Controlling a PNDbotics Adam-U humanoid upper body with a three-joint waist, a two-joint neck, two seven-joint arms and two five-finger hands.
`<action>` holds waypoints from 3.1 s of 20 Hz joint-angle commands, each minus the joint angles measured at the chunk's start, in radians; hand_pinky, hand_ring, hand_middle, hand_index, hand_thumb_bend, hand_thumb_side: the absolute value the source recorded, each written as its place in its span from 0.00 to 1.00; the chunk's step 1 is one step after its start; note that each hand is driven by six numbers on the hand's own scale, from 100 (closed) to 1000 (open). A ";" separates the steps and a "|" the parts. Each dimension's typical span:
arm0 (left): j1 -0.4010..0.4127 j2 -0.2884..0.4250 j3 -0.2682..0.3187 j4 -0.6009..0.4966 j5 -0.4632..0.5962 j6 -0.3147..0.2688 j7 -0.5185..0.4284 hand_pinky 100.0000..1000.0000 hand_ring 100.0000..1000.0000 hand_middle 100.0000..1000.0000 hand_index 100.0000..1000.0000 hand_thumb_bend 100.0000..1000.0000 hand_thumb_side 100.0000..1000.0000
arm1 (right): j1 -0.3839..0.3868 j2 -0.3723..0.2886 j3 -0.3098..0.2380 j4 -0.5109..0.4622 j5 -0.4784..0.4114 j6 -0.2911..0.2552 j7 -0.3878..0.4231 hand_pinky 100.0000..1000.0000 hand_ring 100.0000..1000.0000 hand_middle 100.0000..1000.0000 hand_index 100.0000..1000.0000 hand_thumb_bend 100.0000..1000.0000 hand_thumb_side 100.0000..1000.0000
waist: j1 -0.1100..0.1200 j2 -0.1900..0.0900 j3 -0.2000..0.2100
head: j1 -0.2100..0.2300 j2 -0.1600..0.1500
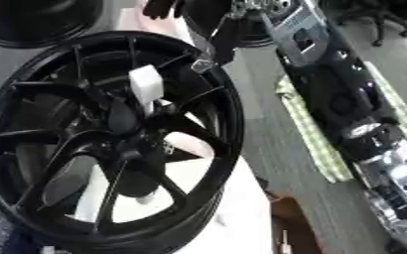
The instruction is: Pull the pin out of the wheel hub.
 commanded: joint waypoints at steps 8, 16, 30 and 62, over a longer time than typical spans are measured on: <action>-0.023 0.010 0.006 -0.010 0.014 0.009 0.008 0.57 0.49 0.39 0.64 0.00 0.84 | 0.002 -0.019 0.017 -0.066 -0.028 0.115 0.005 0.69 0.74 0.69 0.80 0.59 0.18 | 0.006 -0.015 0.013 | -0.011 -0.010; -0.035 0.000 0.003 -0.017 0.017 0.016 0.011 0.57 0.49 0.39 0.64 0.01 0.84 | 0.008 -0.006 0.022 -0.041 0.054 0.121 -0.084 0.69 0.73 0.67 0.79 0.56 0.16 | 0.007 -0.006 0.028 | -0.020 -0.012; -0.053 -0.011 0.005 -0.026 0.022 0.020 0.013 0.57 0.49 0.39 0.64 0.01 0.84 | 0.023 0.006 0.032 -0.021 0.068 0.135 -0.080 0.66 0.70 0.64 0.77 0.55 0.14 | 0.011 0.015 0.047 | -0.034 -0.012; -0.070 -0.025 0.018 -0.020 0.021 0.028 0.029 0.58 0.48 0.38 0.64 0.01 0.85 | 0.033 0.007 0.036 -0.012 0.026 0.236 -0.070 0.60 0.62 0.53 0.72 0.52 0.09 | 0.012 0.028 0.066 | -0.045 -0.017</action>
